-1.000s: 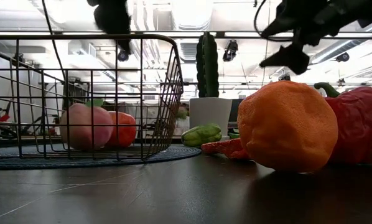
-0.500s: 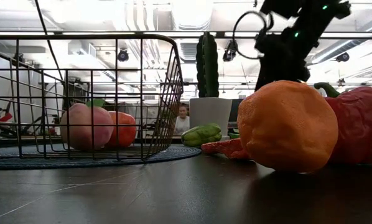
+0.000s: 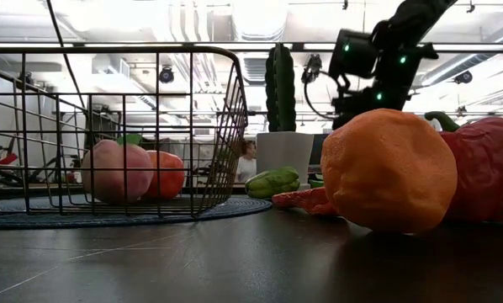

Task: Build produce basket
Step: Put the green leaf lettuce into the wire basket

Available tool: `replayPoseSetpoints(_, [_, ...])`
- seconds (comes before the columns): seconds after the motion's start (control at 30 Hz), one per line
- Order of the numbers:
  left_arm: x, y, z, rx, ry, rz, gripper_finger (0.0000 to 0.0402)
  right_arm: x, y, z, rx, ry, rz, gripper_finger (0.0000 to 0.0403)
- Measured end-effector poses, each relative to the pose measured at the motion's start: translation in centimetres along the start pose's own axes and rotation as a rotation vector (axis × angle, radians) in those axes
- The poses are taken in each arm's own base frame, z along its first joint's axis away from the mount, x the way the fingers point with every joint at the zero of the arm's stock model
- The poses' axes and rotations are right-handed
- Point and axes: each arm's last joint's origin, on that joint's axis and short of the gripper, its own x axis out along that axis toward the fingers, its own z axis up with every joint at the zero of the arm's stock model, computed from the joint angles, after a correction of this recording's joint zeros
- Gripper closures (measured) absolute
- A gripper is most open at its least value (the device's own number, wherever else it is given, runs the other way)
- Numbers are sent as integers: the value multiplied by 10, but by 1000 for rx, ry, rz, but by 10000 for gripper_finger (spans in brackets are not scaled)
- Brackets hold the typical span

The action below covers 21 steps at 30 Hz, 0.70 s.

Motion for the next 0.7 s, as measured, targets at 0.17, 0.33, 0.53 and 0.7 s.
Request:
replayPoseSetpoints(0.17, [0,0,0,0,0,2,127,12,2,-2,-19,35,-23,76])
replayPoseSetpoints(0.33, [0,0,0,0,0,8,127,18,4,-4,-6,56,-34,94])
replayPoseSetpoints(0.53, [0,1,0,1,-1,11,127,19,5,-4,20,58,-27,183])
replayPoseSetpoints(0.7, [0,1,0,1,-1,14,127,17,5,-4,49,58,-17,249])
